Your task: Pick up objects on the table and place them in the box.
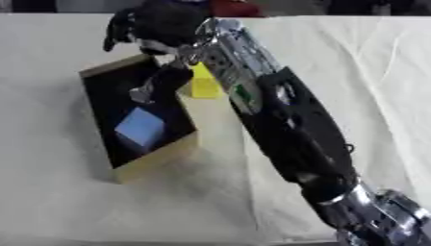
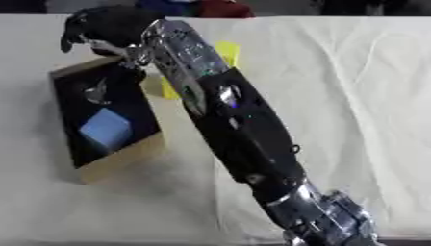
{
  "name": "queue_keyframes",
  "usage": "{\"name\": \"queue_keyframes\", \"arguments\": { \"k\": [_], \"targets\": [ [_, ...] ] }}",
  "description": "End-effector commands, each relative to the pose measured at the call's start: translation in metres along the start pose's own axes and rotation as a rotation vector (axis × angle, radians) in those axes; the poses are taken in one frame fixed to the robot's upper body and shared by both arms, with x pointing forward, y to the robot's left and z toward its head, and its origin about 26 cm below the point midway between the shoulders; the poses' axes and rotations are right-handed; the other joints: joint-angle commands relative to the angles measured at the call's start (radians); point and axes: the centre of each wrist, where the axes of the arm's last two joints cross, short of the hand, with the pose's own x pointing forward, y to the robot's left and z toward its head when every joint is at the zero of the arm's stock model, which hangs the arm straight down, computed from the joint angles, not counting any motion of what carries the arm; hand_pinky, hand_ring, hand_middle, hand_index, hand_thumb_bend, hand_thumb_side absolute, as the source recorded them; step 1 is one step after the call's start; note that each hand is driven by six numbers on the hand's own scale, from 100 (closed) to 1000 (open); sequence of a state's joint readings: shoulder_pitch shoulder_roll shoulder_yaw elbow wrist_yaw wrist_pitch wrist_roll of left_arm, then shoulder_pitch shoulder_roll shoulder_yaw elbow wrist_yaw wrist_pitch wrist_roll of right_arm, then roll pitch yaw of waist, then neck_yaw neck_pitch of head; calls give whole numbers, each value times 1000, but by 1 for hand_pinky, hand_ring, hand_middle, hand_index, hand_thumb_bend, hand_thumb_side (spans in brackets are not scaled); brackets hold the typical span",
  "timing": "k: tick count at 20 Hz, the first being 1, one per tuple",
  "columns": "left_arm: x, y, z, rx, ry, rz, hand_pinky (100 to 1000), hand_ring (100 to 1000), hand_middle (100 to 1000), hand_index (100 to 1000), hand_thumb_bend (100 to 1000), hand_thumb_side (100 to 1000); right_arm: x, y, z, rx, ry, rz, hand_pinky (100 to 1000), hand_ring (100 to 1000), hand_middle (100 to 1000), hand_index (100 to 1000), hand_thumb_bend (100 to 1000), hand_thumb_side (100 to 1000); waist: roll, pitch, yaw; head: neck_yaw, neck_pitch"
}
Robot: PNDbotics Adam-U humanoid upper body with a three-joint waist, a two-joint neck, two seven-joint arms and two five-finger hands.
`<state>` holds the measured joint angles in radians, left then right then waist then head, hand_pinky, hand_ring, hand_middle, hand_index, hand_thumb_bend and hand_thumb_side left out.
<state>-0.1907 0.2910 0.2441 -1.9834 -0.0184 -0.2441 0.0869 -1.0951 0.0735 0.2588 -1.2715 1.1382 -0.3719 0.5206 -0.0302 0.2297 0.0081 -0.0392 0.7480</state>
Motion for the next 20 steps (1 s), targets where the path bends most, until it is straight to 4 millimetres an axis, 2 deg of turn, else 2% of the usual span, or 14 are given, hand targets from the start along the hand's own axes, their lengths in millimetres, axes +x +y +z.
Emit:
{"name": "queue_keyframes", "arguments": {
  "k": [1, 5, 10, 15, 20],
  "targets": [
    [6, 4, -5, -7, -30, -16, 605, 654, 784, 804, 100, 683, -17, -23, 15, -58, 71, 10, 866, 968, 837, 872, 238, 582, 7, -15, -1, 0, -1],
    [6, 4, -5, -8, -30, -19, 605, 654, 784, 804, 100, 683, -37, -26, 26, -57, 137, 5, 866, 968, 833, 872, 243, 576, 7, -15, -5, 7, -2],
    [6, 4, -5, -9, -29, -20, 605, 654, 784, 804, 100, 682, -54, -17, 30, -19, 191, -9, 866, 969, 832, 874, 255, 563, 8, -16, -6, 10, -6],
    [6, 4, -4, -8, -27, -21, 605, 653, 785, 804, 100, 683, -62, -4, 28, 35, 206, -35, 870, 970, 832, 879, 275, 500, 9, -15, -5, 12, -11],
    [5, 4, -4, -9, -26, -21, 605, 653, 785, 804, 100, 681, -66, 5, 25, 96, 208, -52, 874, 975, 835, 881, 297, 503, 9, -14, -2, 14, -11]
  ]
}}
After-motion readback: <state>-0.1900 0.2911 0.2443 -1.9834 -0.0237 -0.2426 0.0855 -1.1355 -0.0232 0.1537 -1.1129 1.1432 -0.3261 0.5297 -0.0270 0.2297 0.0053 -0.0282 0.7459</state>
